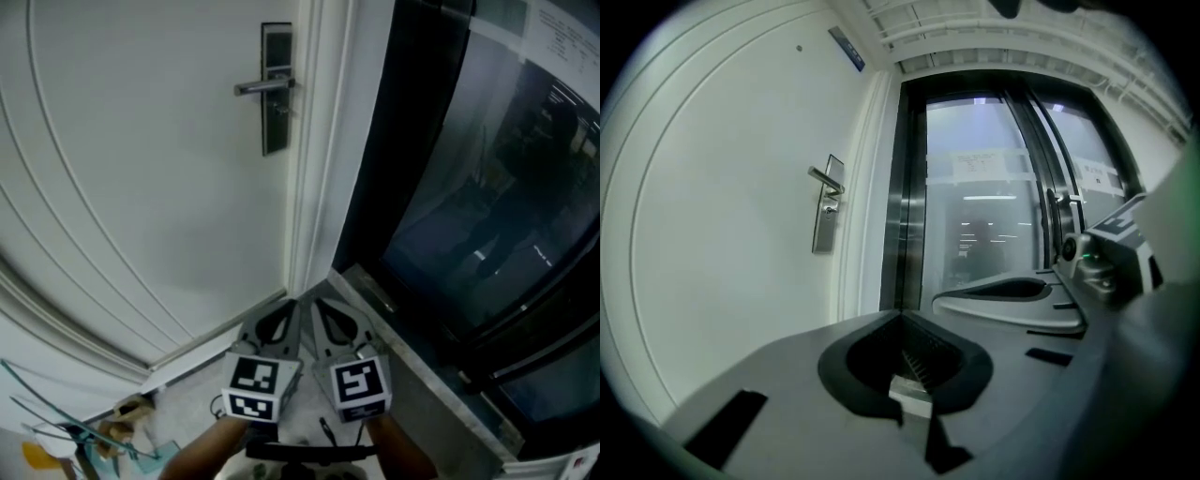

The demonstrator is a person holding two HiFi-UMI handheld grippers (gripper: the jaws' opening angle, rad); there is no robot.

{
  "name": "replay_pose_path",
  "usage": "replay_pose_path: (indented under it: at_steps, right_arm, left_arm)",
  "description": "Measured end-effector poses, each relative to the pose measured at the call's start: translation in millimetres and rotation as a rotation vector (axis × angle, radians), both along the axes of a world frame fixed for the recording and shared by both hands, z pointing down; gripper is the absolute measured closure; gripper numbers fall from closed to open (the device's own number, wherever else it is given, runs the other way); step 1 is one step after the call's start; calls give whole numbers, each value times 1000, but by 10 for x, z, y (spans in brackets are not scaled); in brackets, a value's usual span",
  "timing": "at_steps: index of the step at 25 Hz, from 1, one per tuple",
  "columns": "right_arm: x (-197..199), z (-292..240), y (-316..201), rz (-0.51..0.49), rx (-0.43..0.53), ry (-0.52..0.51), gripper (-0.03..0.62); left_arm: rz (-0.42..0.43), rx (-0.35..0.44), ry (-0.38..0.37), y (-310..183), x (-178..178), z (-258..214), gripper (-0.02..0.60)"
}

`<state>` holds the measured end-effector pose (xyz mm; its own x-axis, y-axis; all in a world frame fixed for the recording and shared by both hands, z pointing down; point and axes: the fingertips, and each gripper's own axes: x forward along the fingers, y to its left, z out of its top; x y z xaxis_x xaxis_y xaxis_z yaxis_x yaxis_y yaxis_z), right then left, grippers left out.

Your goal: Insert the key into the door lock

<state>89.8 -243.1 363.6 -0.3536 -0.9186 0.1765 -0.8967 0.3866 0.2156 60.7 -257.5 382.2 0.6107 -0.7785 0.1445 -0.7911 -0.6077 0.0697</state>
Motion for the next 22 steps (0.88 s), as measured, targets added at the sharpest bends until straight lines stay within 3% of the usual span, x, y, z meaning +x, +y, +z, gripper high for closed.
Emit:
replay_pose_path:
  at_steps: [12, 22]
  right_arm:
    - [-9, -2, 806, -36, -24, -154, 583]
    - [-365, -92, 1109, -41, -30, -228, 583]
  left_arm:
    - [-44, 17, -24, 805, 18, 8, 572]
    - [-63, 38, -50, 1138, -377, -88, 572]
